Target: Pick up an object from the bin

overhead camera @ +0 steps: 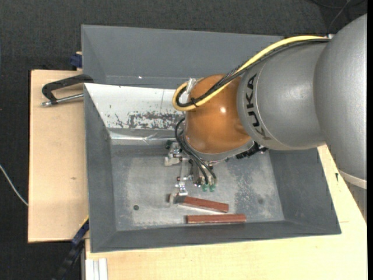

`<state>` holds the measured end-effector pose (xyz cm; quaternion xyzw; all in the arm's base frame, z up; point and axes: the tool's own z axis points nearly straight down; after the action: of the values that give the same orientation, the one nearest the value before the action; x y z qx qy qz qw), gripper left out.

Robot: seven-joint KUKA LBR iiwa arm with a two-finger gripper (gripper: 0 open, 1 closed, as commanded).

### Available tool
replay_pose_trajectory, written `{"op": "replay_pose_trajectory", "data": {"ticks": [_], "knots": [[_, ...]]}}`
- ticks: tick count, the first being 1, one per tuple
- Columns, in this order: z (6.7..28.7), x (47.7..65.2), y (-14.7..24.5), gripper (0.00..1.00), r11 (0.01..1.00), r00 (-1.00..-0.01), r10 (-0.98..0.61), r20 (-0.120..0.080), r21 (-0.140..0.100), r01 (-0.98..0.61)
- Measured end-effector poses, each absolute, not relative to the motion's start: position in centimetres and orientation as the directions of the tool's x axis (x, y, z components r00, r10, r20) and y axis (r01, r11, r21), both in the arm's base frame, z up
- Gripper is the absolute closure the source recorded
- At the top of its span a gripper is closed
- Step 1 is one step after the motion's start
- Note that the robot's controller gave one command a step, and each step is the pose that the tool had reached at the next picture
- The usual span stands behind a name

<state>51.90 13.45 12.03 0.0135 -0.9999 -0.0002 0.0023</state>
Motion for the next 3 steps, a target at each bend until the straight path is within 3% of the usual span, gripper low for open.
{"op": "replay_pose_trajectory", "data": {"ticks": [1, 2, 3], "knots": [[9.2, 52.2, 12.6, 0.00, 0.986, -0.986, -0.165, -0.003, 0.001, -0.165], [7.8, 50.3, 8.3, 1.00, 0.993, -0.993, -0.121, 0.003, 0.001, -0.121], [7.8, 50.4, 8.3, 1.00, 0.993, -0.993, -0.121, 0.002, 0.001, -0.121]]}}
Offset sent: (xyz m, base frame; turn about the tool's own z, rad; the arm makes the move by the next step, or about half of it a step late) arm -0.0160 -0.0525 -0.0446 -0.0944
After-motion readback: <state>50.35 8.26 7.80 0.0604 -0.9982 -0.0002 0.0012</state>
